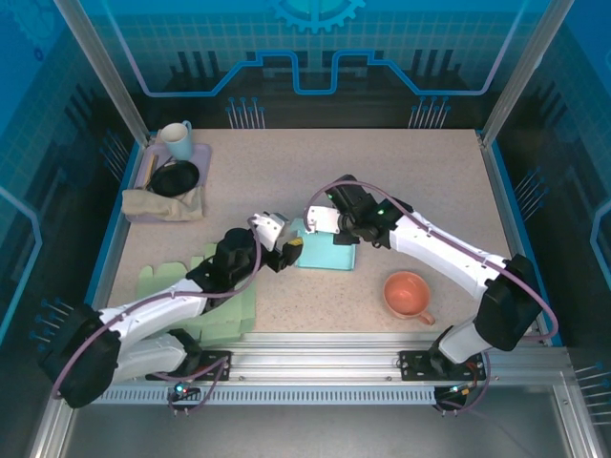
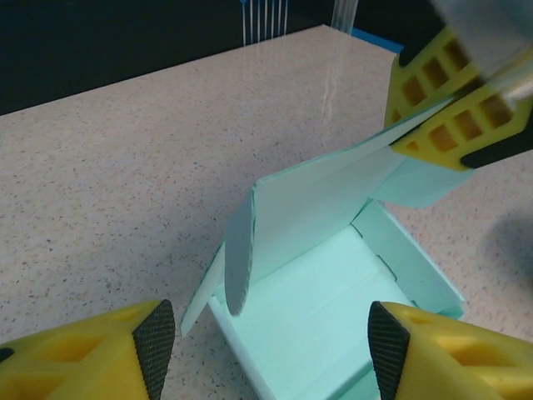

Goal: Fold the paper box

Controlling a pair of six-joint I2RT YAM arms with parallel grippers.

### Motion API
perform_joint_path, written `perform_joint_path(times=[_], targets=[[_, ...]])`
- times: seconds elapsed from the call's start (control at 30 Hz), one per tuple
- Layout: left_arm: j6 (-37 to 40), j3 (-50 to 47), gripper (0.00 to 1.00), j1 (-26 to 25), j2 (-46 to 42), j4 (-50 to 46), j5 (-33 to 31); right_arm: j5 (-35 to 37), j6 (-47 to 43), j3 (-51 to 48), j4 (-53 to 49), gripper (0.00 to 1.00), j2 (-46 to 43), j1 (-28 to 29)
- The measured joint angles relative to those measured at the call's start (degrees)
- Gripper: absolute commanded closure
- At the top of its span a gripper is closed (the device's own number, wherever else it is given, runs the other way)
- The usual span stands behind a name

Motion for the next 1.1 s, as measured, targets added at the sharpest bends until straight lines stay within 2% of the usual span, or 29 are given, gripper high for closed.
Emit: perform_joint_path(times=[0.27, 0.6, 0.7, 0.8, 0.93, 1.1], targets=[[4.3, 0.6, 0.45, 0.6, 3.8, 2.1, 3.0, -5.3, -2.2, -2.5, -1.2, 0.9, -1.4, -0.5], [6.5, 1.5, 0.88, 0.7, 4.3, 2.4, 9.4, -8.7, -3.7, -3.2, -1.5, 0.85, -2.6, -1.0], [7.3, 1.5, 0.96, 0.7, 4.3, 2.1, 10.8, -8.3, -3.3, -3.2, -0.6, 0.69, -2.6, -1.8], [7.2, 1.5, 1.0, 0.5, 4.3, 2.3, 12.0, -8.1, -2.0, -3.2, 1.4, 0.53, -2.8, -2.8], [7.1, 1.5, 1.0, 0.5, 4.0, 2.4, 11.7, -7.3, 1.0, -5.4, 6.1, 0.44, -5.5, -4.2], [5.6, 1.0, 1.0, 0.6, 1.8, 3.5, 10.4, -5.4, 11.2, -9.6, 14.4, 0.46, -12.8, -9.6]])
